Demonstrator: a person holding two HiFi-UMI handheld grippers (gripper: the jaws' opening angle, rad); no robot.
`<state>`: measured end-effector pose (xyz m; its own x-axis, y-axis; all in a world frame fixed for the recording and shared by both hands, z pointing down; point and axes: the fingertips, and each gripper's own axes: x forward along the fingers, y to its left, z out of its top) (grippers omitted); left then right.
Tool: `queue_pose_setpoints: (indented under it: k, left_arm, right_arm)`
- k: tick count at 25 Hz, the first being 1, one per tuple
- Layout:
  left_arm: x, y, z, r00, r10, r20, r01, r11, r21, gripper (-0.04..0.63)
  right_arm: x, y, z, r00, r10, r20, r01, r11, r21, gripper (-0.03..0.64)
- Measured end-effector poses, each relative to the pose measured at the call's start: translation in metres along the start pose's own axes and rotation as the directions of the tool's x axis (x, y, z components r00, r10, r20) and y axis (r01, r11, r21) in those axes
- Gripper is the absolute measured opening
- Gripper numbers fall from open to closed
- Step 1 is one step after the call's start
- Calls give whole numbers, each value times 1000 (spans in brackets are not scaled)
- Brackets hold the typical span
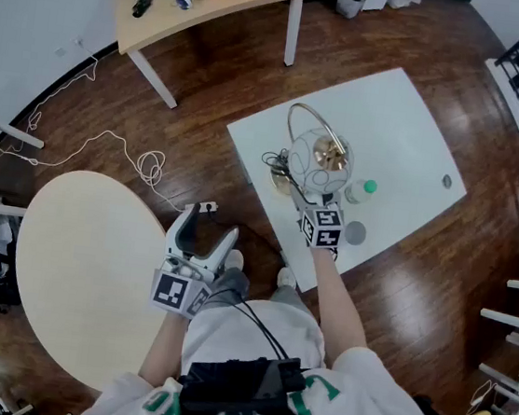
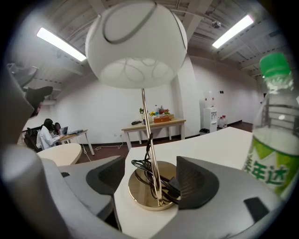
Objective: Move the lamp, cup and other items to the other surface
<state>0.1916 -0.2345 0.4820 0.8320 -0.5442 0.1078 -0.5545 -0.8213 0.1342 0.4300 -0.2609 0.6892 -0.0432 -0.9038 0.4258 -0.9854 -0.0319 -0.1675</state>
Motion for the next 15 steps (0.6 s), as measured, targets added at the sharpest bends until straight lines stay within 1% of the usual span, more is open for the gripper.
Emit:
queue_pose_setpoints:
  k: [3, 5, 6, 7, 9, 10, 12, 15]
  left_arm:
    - [-4, 13, -6, 1000, 22, -14, -22, 1000, -3, 339]
    - [-8, 20, -10, 999, 37, -18, -37, 999, -3, 339]
    - [-11, 23, -11, 999, 45, -20, -46, 999, -2, 339]
    - [-13, 26, -12, 998, 55, -21, -55, 998, -3, 339]
    - [-17, 31, -13, 997, 75, -18, -75, 997, -10, 339]
    - [-19, 33, -14, 997, 82, -16, -82, 997, -11, 339]
    - [-20, 34, -14, 996, 89, -14, -90, 996, -15, 339]
    - [-19, 31, -15, 996, 89, -5, -89, 996, -20, 339]
  right_arm:
    - [30, -18, -3, 1000, -1, -8, 2, 1000, 12, 352]
    - [47, -25, -6, 1000, 0, -19, 0, 1000, 2, 331]
    - [54, -23, -6, 1000, 8, -29, -8, 1000, -9, 304]
    - [59, -21, -7, 999, 17, -44, -18, 1000, -24, 258]
    - [66, -20, -10, 997, 7, -73, -11, 998, -61, 112]
    - [66, -23, -11, 996, -6, -85, 0, 997, -77, 53]
    - [65, -24, -9, 994, -14, -112, 1, 993, -116, 40]
    - [68, -25, -9, 985, -16, -171, -18, 980, -196, 26]
